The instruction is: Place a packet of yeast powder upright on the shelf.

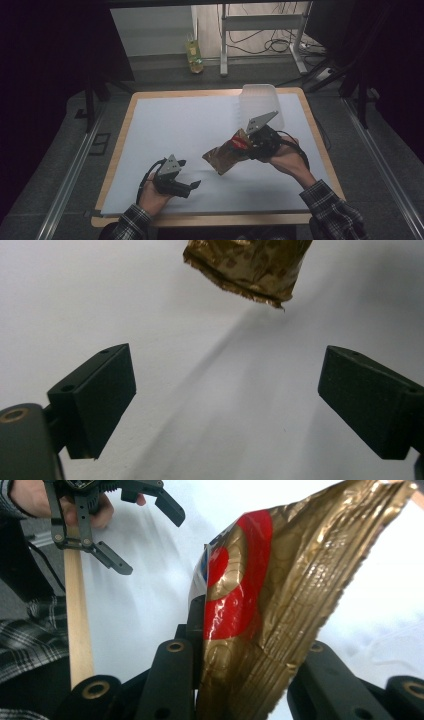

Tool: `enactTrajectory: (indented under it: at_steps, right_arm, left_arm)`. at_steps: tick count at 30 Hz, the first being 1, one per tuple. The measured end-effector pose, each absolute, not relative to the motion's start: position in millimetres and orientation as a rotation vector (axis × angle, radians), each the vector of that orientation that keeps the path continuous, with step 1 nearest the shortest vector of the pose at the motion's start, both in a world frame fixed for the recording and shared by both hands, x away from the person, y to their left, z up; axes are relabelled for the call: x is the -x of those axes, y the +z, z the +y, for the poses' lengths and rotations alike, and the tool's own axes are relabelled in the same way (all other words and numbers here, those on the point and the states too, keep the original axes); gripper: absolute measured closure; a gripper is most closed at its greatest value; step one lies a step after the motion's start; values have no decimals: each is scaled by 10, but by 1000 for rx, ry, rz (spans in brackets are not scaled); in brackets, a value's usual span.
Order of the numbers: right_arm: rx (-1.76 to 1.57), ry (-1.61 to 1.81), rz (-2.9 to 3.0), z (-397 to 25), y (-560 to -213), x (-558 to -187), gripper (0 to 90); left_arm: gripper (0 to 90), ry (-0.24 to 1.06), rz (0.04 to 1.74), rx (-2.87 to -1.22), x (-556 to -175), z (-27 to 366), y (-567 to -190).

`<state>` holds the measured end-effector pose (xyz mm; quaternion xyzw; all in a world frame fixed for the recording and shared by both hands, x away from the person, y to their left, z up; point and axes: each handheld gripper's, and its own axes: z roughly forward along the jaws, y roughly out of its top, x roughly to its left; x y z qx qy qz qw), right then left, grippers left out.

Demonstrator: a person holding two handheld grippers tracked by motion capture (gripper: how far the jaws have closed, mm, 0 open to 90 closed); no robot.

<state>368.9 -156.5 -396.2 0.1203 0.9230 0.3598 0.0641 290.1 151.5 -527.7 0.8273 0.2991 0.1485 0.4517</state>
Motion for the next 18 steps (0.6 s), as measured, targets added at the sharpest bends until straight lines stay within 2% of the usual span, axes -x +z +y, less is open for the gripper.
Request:
enactTrajectory:
  at_steps: [18]
  right_arm:
    - [-186, 953, 2751, -1740, -3577, -3967, 723]
  left_arm:
    - [25, 450, 721, -2032, -2895, 1536, -5273]
